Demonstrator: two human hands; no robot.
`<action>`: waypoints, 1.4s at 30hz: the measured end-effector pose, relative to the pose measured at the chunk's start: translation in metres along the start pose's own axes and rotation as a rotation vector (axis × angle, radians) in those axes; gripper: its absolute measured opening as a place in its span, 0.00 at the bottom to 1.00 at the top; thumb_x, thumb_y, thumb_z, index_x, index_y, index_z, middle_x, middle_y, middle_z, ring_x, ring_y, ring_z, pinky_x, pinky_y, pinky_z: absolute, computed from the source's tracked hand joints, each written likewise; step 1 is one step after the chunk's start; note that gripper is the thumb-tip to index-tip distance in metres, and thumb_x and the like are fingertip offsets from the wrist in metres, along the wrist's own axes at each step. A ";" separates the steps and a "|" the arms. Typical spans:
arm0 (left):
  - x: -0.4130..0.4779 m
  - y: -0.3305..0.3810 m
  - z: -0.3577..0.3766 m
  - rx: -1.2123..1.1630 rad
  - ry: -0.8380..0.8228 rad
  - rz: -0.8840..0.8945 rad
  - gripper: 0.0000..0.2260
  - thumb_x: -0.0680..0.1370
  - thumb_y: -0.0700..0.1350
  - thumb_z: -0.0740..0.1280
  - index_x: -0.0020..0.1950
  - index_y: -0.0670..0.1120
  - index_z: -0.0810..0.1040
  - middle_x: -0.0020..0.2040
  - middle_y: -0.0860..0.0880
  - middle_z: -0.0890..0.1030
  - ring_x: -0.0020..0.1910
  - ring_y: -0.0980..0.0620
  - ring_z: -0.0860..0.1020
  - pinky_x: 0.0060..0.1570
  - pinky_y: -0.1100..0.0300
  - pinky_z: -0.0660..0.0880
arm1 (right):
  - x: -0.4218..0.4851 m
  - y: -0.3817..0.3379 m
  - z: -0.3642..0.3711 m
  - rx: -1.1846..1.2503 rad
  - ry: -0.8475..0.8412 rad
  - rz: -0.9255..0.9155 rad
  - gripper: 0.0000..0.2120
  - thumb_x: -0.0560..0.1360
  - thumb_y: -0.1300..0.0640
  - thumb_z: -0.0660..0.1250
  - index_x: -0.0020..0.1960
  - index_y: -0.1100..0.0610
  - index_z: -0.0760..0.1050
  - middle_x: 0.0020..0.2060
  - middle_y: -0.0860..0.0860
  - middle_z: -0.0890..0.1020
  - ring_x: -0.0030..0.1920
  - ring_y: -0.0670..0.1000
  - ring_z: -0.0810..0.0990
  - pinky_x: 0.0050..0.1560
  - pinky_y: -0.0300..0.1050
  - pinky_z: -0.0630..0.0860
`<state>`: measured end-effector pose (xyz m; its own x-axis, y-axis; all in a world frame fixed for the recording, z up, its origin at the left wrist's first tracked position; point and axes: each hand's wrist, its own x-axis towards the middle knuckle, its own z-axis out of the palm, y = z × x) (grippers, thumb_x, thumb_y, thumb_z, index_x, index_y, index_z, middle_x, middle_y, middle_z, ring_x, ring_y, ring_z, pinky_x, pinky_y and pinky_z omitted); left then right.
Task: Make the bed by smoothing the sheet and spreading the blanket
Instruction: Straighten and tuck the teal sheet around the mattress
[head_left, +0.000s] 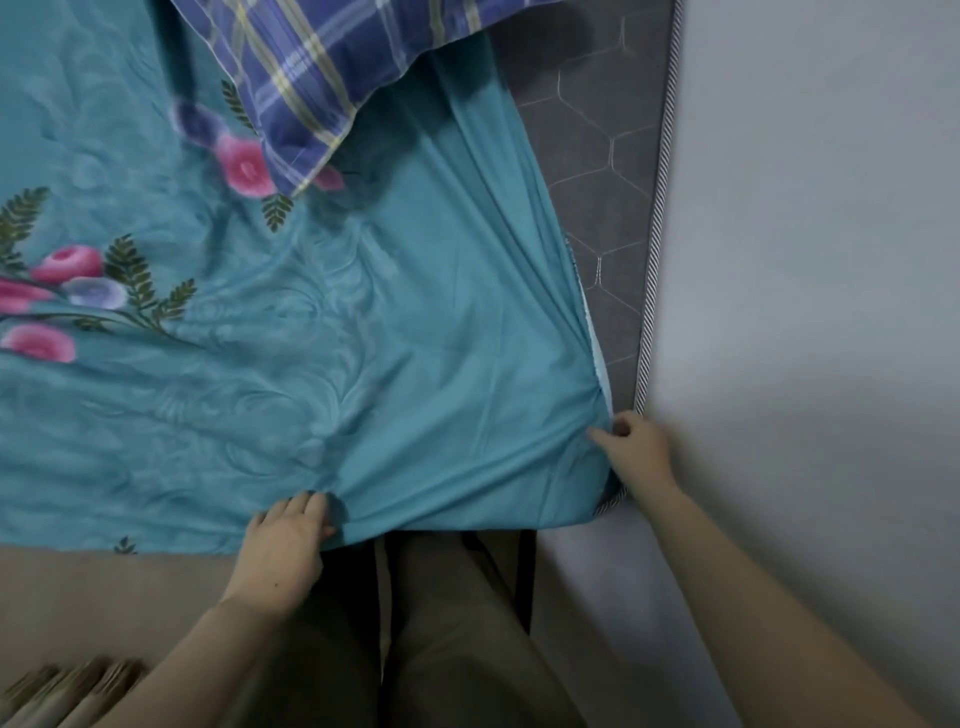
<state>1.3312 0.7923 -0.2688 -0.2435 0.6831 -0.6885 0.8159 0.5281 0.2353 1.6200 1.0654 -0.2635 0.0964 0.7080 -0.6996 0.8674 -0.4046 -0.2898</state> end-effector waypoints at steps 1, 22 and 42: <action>0.000 0.002 0.000 -0.021 0.017 -0.011 0.05 0.73 0.40 0.72 0.45 0.44 0.76 0.42 0.47 0.80 0.43 0.43 0.80 0.39 0.52 0.69 | -0.009 0.009 0.002 0.126 -0.127 0.047 0.10 0.68 0.62 0.75 0.47 0.58 0.77 0.44 0.55 0.83 0.43 0.53 0.80 0.43 0.46 0.77; 0.047 -0.010 -0.054 -0.363 0.361 -0.151 0.09 0.76 0.44 0.69 0.52 0.41 0.74 0.49 0.41 0.76 0.44 0.37 0.79 0.41 0.44 0.76 | 0.034 -0.094 -0.013 -0.180 0.091 -0.277 0.16 0.74 0.55 0.70 0.59 0.59 0.76 0.53 0.56 0.79 0.49 0.51 0.76 0.52 0.40 0.71; 0.125 -0.069 -0.087 -0.177 0.280 -0.246 0.41 0.67 0.70 0.62 0.76 0.66 0.48 0.79 0.53 0.40 0.78 0.43 0.41 0.70 0.31 0.46 | 0.176 -0.237 -0.077 -0.761 0.596 -0.520 0.07 0.76 0.65 0.57 0.52 0.59 0.70 0.46 0.67 0.79 0.47 0.67 0.79 0.40 0.51 0.69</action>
<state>1.1990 0.8855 -0.3113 -0.5731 0.6235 -0.5318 0.6190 0.7546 0.2178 1.4693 1.3309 -0.2678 -0.3260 0.9376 -0.1210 0.9249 0.3428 0.1645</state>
